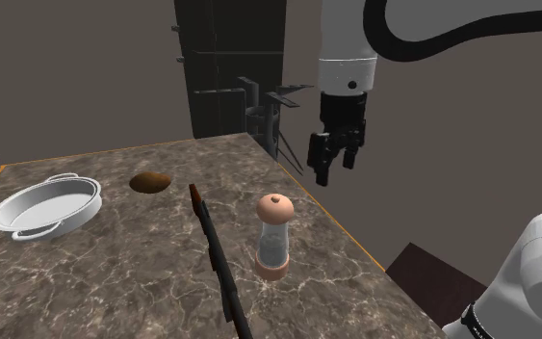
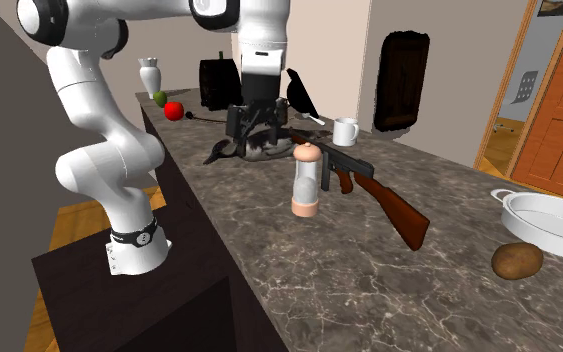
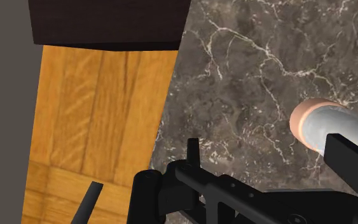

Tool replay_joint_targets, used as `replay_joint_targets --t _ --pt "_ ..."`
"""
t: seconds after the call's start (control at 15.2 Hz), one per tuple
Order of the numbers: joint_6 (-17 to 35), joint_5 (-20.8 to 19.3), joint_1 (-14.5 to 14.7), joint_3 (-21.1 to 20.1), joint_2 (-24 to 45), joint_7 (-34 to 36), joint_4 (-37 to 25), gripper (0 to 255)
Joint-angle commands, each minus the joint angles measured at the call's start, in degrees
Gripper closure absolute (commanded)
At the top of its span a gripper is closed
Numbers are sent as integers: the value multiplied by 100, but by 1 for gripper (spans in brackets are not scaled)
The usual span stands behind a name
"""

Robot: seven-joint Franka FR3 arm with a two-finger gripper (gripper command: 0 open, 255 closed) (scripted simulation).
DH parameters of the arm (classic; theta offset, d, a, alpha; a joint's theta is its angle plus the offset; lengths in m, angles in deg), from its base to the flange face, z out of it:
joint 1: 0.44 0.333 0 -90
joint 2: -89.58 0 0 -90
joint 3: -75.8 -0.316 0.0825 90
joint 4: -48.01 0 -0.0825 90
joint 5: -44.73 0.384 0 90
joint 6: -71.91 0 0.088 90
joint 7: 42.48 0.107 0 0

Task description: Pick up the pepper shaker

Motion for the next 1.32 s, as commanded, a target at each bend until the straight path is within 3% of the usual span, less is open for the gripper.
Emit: replay_joint_targets --t 0.0,0.59,1.19,1.25 --pt "53 26 28 -225 342 324 -318 0" --pt "158 -314 205 -1083 1981 1716 -1883 0" --pt "742 -299 221 -1096 1969 1687 -1288 0" --pt "745 -301 222 -1097 1974 1690 -1291 255"
